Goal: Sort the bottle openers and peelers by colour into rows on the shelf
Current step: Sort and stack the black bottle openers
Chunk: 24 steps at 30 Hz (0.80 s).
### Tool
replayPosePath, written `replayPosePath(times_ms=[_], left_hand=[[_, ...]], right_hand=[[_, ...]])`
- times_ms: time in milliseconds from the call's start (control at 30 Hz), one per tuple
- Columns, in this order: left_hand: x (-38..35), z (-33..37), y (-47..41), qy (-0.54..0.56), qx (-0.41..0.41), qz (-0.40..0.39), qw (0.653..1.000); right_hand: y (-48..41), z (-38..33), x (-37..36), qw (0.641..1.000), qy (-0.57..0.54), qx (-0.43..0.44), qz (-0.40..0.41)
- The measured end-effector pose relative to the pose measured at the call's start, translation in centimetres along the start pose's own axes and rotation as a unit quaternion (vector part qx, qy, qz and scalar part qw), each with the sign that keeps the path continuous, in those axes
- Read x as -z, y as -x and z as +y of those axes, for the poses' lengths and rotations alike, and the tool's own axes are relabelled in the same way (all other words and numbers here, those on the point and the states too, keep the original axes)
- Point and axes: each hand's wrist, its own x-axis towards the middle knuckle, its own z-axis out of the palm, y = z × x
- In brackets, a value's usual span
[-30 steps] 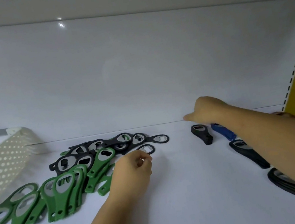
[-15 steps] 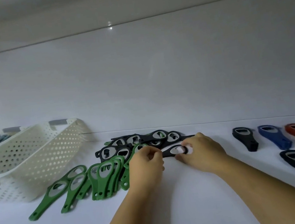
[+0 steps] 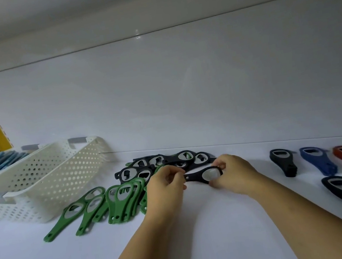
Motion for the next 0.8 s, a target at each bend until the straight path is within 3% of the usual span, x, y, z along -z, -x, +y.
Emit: replayPosePath(times_ms=[100,200,300,400,500,567,700,800], left_hand=[[0.3,0.2,0.1,0.029,-0.027,0.024,0.999],[0.6,0.9,0.3,0.079,-0.038,0.021,0.996],[0.7,1.5,0.4,0.143,0.002,-0.019,0.99],[0.5,1.6,0.6,0.161,0.089,-0.148,0.972],[0.5,1.3,0.7,0.07,0.097,-0.241,0.963],[0.7,1.3,0.6,0.09,0.109,-0.22,0.965],[0.8,1.4,0.4,0.177,0.147,-0.172,0.958],[0.9,1.5,0.4,0.211,0.154,-0.161,0.952]], right_hand=[[0.1,0.3,0.0,0.994,-0.077,0.014,0.069],[0.2,0.5,0.4,0.966,-0.233,0.036,0.103],[0.8,-0.3,1.0,0.937,-0.338,0.064,0.06],[1.6,-1.6,0.6,0.926,-0.367,0.086,-0.019],[2.0,-2.2,-0.1,0.937,-0.338,0.089,-0.02],[1.7,-1.7,-0.1,0.952,-0.292,0.089,0.031],[0.3,0.7,0.9,0.98,-0.051,0.059,0.183],[-0.7,2.2,1.4,0.982,0.059,0.004,0.178]])
